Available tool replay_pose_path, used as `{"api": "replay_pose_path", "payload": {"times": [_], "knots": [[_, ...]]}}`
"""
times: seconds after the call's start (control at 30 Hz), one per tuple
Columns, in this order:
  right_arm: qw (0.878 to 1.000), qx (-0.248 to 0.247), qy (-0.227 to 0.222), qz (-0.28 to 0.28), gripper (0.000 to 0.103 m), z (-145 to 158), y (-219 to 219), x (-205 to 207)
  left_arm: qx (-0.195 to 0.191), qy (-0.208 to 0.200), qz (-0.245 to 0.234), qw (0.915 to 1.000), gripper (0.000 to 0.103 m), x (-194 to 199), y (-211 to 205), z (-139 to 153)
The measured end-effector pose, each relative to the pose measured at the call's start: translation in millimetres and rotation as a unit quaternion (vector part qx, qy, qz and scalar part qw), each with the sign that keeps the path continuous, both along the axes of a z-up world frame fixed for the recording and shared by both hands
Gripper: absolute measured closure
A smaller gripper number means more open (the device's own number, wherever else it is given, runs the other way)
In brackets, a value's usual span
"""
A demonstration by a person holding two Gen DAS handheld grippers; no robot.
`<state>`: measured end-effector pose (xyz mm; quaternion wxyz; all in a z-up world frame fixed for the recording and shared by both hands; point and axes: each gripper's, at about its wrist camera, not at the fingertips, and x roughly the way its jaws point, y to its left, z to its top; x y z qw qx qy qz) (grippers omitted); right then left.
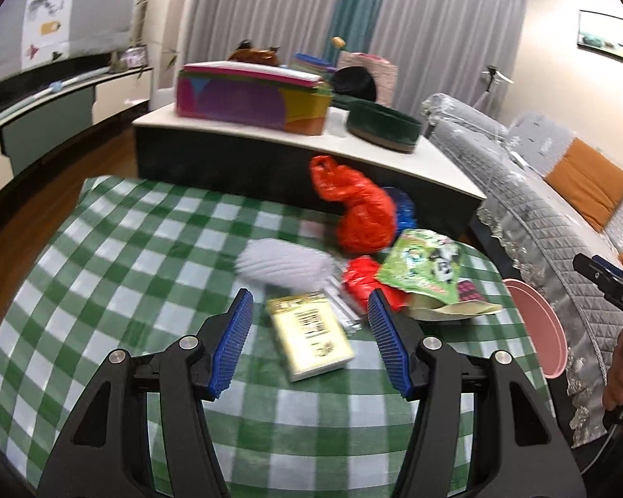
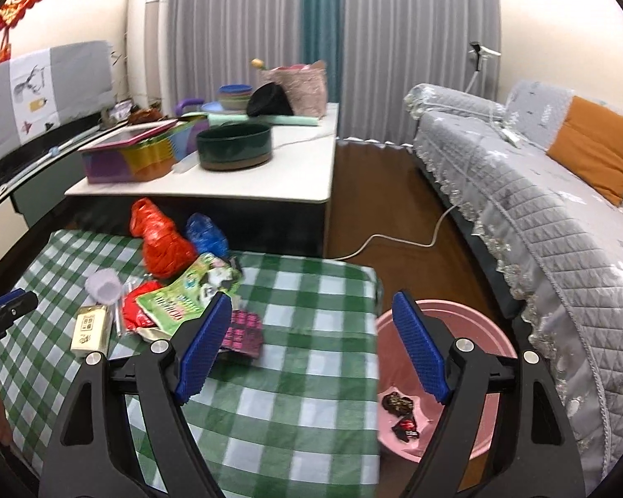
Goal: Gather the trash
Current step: 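Move both open tools back over the table toward remaining trash, then grasp cream tissue pack with left tool while right tool grasps green snack bag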
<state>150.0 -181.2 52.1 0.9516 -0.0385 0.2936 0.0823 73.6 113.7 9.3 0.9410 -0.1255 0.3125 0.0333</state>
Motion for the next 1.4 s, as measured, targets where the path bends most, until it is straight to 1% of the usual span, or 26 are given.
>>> {"api": "replay_pose_path", "payload": {"times": [0.17,0.4,0.53,0.63,0.67,0.73,0.87,1.0,1.17,1.2,1.27,1.33,1.37,1.4], "knots": [[0.999,-0.004,0.014,0.032,0.024,-11,26,9,-0.003,0.013,0.008,0.9999,0.046,1,7,-11],[0.995,-0.019,0.046,0.092,0.024,-31,61,18,-0.009,0.03,0.001,0.9995,0.046,12,0,-24],[0.993,-0.018,0.061,0.103,0.024,-40,70,26,-0.014,0.044,-0.004,0.9989,0.046,22,-5,-33],[0.992,-0.004,0.073,0.1,0.024,-46,70,37,-0.013,0.055,-0.005,0.9984,0.046,29,-9,-40],[0.992,0.001,0.077,0.099,0.024,-47,71,41,-0.012,0.059,-0.005,0.9982,0.044,32,-11,-42],[0.992,0.013,0.087,0.095,0.024,-52,70,51,-0.01,0.064,-0.002,0.9979,0.038,36,-13,-46],[0.99,0.033,0.107,0.083,0.024,-62,67,72,0.001,0.084,0.0,0.9964,0.036,45,-18,-56],[0.984,0.064,0.143,0.082,0.024,-76,63,95,0.011,0.097,0.002,0.9953,0.035,53,-21,-62],[0.974,0.095,0.188,0.084,0.024,-96,65,116,0.012,0.115,0.006,0.9933,0.035,61,-22,-71],[0.973,0.095,0.192,0.084,0.025,-98,66,119,0.012,0.118,0.006,0.9929,0.035,62,-22,-73],[0.972,0.093,0.199,0.083,0.031,-103,68,124,0.01,0.123,0.005,0.9924,0.035,65,-23,-77],[0.971,0.091,0.204,0.085,0.043,-108,71,127,0.012,0.127,0.004,0.9918,0.035,66,-24,-79],[0.97,0.09,0.208,0.089,0.046,-110,73,129,0.013,0.128,0.004,0.9916,0.035,66,-25,-79],[0.969,0.09,0.211,0.092,0.053,-112,74,130,0.013,0.129,0.004,0.9915,0.035,67,-25,-79]]}}
